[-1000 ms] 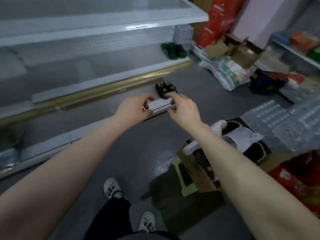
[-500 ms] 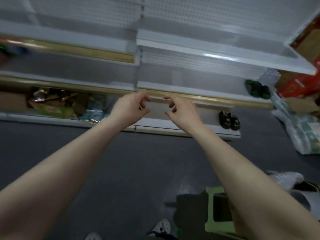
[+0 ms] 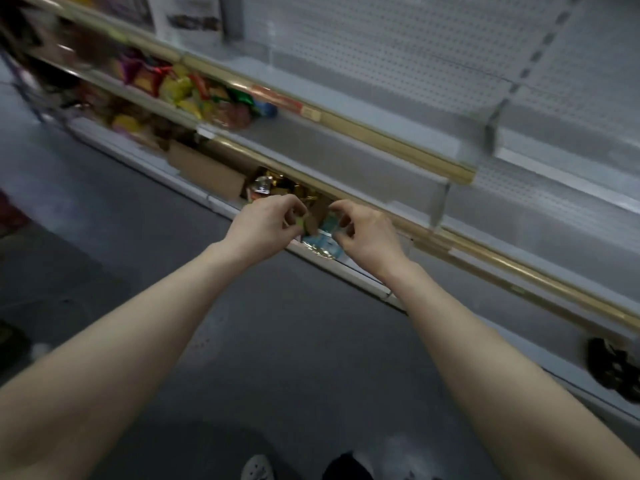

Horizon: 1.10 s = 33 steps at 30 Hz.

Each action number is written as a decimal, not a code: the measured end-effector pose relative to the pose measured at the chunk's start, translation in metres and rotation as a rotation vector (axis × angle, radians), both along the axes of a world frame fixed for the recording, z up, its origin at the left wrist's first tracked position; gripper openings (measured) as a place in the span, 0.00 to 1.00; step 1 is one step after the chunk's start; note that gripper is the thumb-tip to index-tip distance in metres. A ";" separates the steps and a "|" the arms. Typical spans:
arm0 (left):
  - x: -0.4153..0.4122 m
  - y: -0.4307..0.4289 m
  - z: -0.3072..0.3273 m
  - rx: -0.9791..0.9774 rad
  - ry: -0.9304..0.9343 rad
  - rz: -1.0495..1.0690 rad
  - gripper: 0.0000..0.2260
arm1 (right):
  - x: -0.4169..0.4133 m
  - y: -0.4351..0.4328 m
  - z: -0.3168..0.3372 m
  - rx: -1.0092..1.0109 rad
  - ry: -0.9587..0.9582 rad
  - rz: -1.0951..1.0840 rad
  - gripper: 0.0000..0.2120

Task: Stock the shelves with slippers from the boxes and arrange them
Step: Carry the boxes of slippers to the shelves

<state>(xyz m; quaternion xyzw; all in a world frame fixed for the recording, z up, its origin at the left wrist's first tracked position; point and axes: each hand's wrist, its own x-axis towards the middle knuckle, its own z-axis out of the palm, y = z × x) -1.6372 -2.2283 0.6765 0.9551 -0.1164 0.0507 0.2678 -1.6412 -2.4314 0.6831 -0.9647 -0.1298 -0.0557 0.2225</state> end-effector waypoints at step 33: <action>0.300 0.593 -0.029 -0.065 0.044 0.794 0.12 | 0.458 0.655 -0.033 -0.045 0.048 0.799 0.19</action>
